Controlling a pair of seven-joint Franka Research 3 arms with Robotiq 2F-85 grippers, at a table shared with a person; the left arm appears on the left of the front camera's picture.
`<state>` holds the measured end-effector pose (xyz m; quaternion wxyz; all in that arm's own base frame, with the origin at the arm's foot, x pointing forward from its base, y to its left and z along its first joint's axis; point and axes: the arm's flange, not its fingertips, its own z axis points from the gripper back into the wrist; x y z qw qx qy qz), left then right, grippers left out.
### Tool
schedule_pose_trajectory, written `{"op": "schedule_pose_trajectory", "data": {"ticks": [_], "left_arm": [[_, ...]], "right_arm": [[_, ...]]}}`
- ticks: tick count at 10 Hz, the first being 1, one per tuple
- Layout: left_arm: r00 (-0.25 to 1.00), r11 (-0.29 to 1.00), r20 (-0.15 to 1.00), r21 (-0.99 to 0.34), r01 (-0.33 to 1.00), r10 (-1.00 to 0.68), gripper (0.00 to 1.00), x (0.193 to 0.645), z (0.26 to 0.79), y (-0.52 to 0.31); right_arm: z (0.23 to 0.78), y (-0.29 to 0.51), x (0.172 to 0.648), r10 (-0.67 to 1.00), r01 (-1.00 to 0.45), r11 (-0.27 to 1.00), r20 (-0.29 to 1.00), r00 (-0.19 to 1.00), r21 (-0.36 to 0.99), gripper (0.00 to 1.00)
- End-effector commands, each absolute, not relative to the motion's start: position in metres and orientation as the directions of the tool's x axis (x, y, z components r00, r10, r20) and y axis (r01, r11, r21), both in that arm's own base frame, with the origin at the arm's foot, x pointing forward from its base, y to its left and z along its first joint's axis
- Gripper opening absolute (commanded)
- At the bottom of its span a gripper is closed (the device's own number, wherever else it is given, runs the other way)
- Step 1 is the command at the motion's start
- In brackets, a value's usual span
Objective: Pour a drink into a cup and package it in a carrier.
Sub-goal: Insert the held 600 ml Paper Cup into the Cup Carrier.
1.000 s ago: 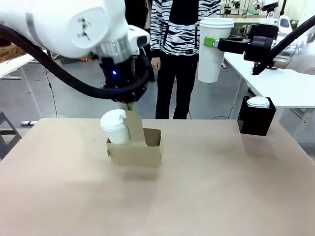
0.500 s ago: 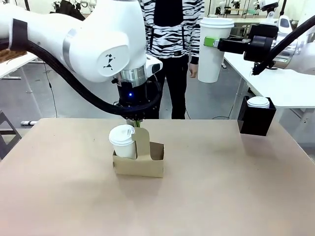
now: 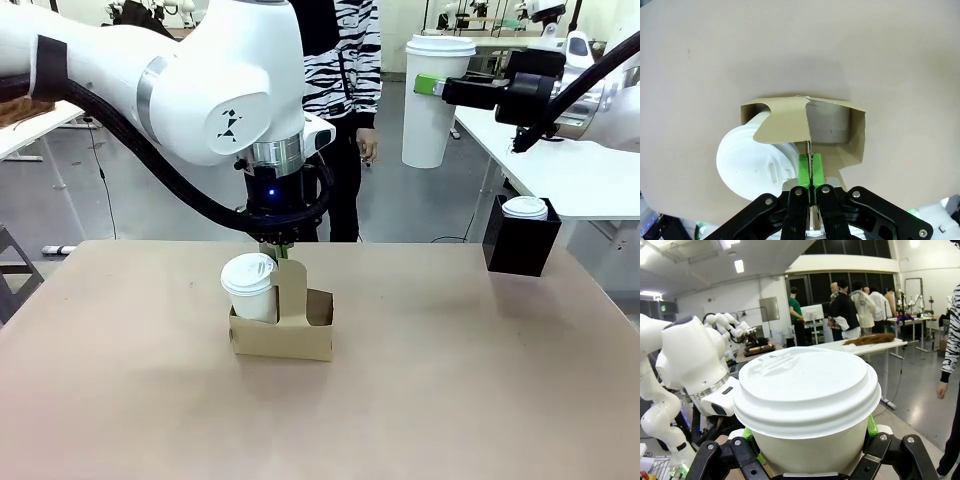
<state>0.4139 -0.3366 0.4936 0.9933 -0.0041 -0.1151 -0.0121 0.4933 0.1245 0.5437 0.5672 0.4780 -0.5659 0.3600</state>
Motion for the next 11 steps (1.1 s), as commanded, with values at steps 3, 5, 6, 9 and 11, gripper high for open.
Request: {"op": "schedule_pose_trajectory", "data": {"ticks": [3, 5, 6, 9, 11], "left_arm": [[0.979, 0.998, 0.197, -0.031, 0.052, -0.045, 0.58, 0.418, 0.499, -0.329], [0.982, 0.993, 0.173, -0.067, 0.094, -0.081, 1.0, 0.417, 0.518, -0.317], [0.979, 0.985, 0.155, -0.089, 0.148, -0.133, 1.0, 0.413, 0.536, -0.307], [0.937, 0.936, 0.161, -0.122, 0.331, -0.311, 1.0, 0.395, 0.593, -0.247], [0.879, 0.902, 0.272, -0.076, 0.425, -0.391, 1.0, 0.387, 0.612, -0.187]], "right_arm": [[0.547, 0.127, 0.495, -0.14, -0.952, 0.282, 0.987, 0.08, 0.117, 0.88], [0.538, 0.132, 0.501, -0.08, -0.951, 0.259, 0.985, 0.153, 0.168, 0.88], [0.531, 0.137, 0.508, -0.054, -0.958, 0.219, 0.982, 0.178, 0.186, 0.88], [0.491, 0.156, 0.518, -0.031, -0.972, 0.079, 0.975, 0.219, 0.221, 0.88], [0.459, 0.171, 0.512, -0.043, -0.978, -0.027, 0.977, 0.209, 0.208, 0.88]]}}
